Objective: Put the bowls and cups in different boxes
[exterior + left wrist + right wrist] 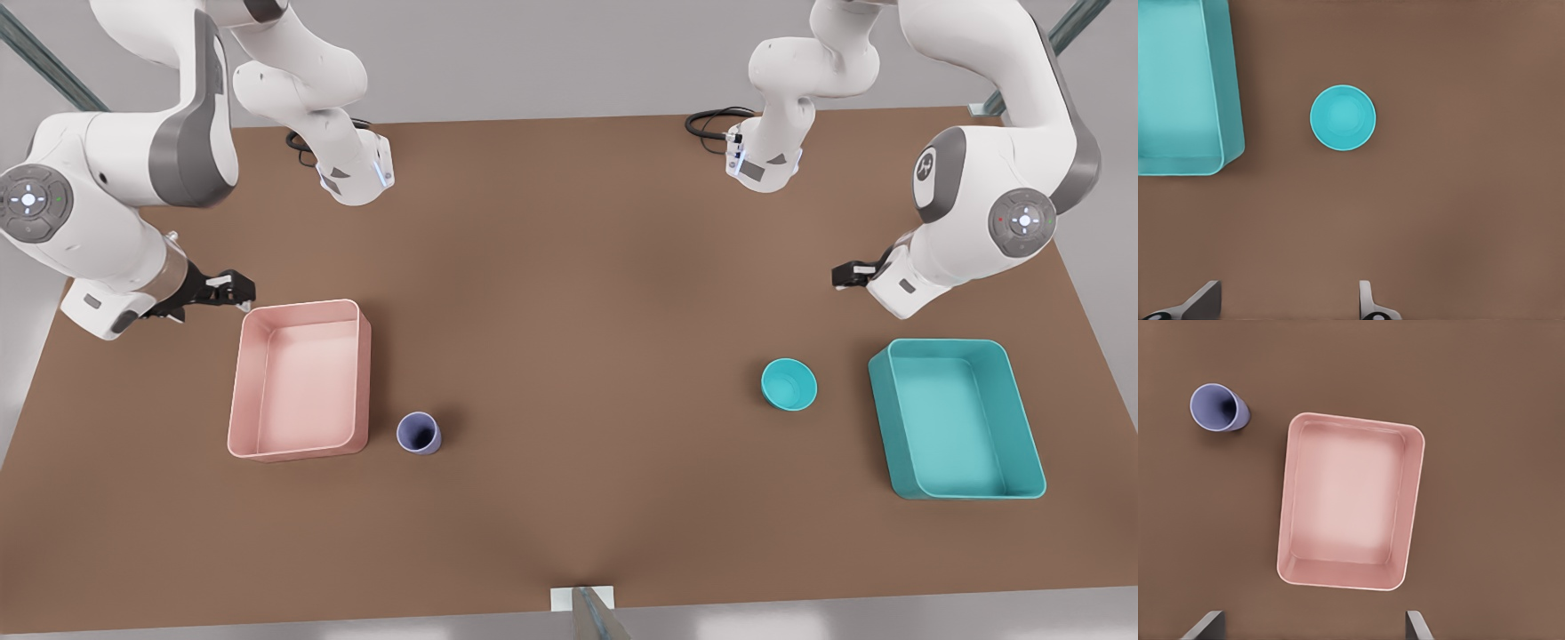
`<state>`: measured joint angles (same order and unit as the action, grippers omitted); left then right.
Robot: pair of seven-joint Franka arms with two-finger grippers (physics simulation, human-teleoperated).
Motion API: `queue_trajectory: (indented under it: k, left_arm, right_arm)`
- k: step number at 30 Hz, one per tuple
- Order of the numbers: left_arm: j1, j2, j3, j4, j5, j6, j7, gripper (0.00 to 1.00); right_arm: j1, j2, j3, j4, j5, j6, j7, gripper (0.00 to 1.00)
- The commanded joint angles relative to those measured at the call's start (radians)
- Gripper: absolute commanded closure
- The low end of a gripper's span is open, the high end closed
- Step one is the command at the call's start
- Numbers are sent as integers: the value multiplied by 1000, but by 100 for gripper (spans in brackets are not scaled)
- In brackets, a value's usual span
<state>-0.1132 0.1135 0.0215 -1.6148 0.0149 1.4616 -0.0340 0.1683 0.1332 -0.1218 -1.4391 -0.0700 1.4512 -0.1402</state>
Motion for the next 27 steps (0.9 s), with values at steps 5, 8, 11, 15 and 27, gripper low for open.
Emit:
queue_trajectory:
  k: [5,8,11,15,27]
  left_arm:
    - [-62,132,-6,9,86,123,-6,0]
    - [-140,313,-8,65,106,295,-17,0]
    - [-178,436,-8,62,189,473,-101,0]
    - [-189,541,-8,56,195,591,-118,0]
    - [-163,571,0,-80,198,658,-181,52]
  right_arm:
    - [48,114,2,38,-5,66,-16,0]
    - [168,212,5,39,10,219,79,0]
    - [160,341,4,39,107,380,100,0]
    - [148,462,2,23,174,503,102,0]
    - [180,579,2,9,230,620,119,0]
